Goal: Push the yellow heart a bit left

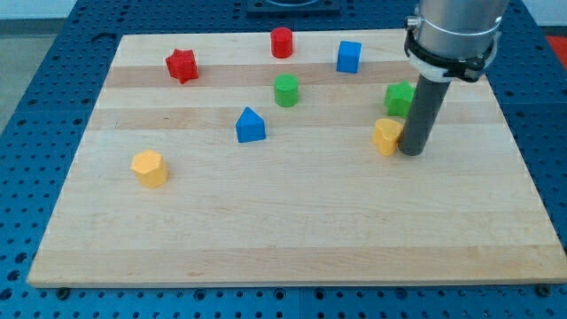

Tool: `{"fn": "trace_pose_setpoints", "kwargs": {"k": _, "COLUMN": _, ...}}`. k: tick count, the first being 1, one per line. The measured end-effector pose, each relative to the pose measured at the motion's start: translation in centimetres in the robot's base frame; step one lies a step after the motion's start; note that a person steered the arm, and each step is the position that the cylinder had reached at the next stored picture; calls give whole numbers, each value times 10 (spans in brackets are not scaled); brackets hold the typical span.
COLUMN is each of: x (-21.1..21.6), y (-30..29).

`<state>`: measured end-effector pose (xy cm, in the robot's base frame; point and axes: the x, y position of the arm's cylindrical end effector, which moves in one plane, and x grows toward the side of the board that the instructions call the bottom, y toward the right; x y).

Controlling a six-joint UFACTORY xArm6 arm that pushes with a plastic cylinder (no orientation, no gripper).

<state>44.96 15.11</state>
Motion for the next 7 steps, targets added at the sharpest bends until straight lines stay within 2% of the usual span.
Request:
{"fn": "trace_pose_setpoints", "kwargs": {"k": 6, "x": -2, "y": -17}}
{"fn": "trace_pose_setpoints", "kwargs": {"k": 7, "x": -14, "y": -17}}
